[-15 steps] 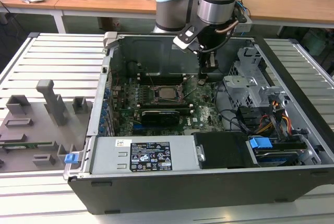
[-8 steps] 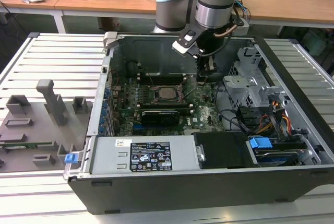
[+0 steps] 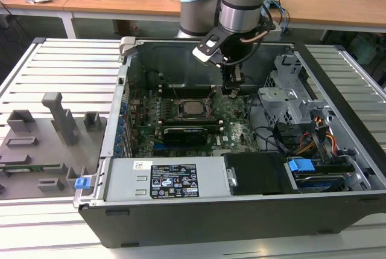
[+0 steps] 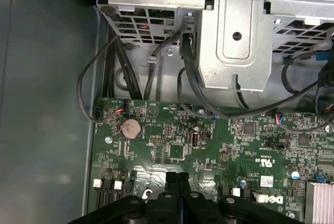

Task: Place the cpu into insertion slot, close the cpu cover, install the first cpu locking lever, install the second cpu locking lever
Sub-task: 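Close the cpu cover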

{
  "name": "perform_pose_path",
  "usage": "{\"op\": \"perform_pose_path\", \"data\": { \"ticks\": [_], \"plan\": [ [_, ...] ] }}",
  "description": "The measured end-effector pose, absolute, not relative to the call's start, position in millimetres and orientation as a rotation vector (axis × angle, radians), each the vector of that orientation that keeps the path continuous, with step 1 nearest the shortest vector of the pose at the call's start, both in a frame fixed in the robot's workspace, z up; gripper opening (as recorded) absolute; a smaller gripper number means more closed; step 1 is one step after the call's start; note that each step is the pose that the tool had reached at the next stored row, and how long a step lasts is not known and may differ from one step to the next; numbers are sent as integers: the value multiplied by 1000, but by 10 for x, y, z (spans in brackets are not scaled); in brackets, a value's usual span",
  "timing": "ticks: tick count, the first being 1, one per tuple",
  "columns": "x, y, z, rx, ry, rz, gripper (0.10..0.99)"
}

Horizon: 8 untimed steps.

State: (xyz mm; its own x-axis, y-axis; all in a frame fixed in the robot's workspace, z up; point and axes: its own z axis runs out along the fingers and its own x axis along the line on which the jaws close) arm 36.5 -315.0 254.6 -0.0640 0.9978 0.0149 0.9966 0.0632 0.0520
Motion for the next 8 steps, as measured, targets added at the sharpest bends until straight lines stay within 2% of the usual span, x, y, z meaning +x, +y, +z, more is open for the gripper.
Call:
{"op": "perform_pose_path", "data": {
  "ticks": [8],
  "plan": [
    [296, -3151, 2546, 2132, 2272, 75, 106]
  ]
}}
